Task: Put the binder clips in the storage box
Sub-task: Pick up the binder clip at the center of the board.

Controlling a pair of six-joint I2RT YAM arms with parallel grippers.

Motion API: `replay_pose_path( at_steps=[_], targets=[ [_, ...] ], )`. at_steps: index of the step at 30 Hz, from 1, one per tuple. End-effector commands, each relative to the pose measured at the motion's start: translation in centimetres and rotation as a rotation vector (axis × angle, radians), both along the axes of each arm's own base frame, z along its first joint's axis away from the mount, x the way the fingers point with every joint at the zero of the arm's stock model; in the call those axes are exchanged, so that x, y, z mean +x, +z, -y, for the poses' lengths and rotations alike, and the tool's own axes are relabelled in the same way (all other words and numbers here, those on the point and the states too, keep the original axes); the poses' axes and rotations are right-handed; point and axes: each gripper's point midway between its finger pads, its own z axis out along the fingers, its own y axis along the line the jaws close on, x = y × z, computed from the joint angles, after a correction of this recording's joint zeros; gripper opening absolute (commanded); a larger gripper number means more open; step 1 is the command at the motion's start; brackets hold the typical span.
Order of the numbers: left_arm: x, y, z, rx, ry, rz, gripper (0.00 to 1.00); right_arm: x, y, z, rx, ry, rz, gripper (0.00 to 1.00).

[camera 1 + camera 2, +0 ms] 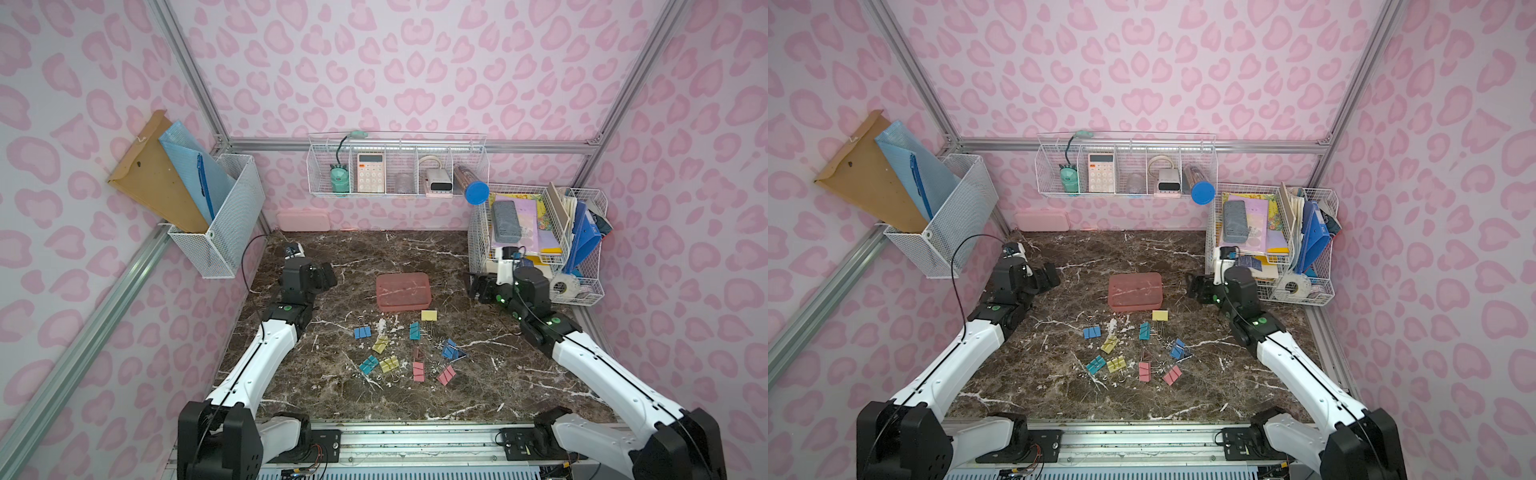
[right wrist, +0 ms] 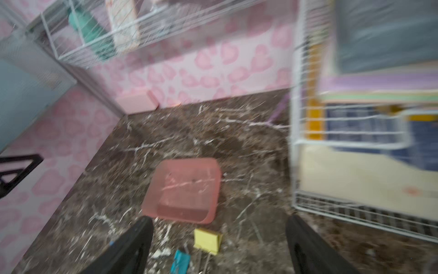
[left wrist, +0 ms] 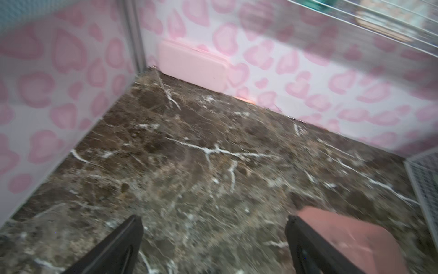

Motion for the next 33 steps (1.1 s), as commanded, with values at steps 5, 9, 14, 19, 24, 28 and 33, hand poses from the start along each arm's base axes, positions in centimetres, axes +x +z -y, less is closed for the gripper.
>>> replay_pose_path(
  at_steps=[5, 9, 14, 19, 24, 28, 33],
  targets=[
    [-5.5, -2.8, 5.1, -0.073, -0.117, -0.196, 0.99, -3.5, -5.5, -10.2, -0.041, 0.172, -0.268, 0.89],
    [-7.3, -2.9, 4.9, -0.095, -0.128, -0.19, 0.99, -4.0, -10.1, -12.0, -0.018, 0.209, -0.432, 0.89],
    [-8.3, -3.4, 4.7, -0.079, -0.149, -0.207, 0.99, -3.6, -13.0, -11.0, 0.078, 0.208, -0.499, 0.9],
    [-8.4, -3.8, 5.4, -0.106, -0.178, -0.223, 0.99, -3.7, -14.2, -11.1, 0.113, 0.231, -0.534, 0.75],
    [-7.8, -3.9, 6.0, -0.127, -0.189, -0.223, 0.99, -3.7, -15.3, -11.4, 0.117, 0.22, -0.549, 0.53],
    [-7.6, -4.1, 6.4, -0.14, -0.198, -0.235, 0.99, -3.5, -16.3, -11.4, 0.096, 0.216, -0.563, 0.52],
    [-7.8, -4.3, 6.2, -0.13, -0.193, -0.238, 0.99, -3.8, -16.8, -11.8, 0.102, 0.237, -0.578, 0.36]
  ],
)
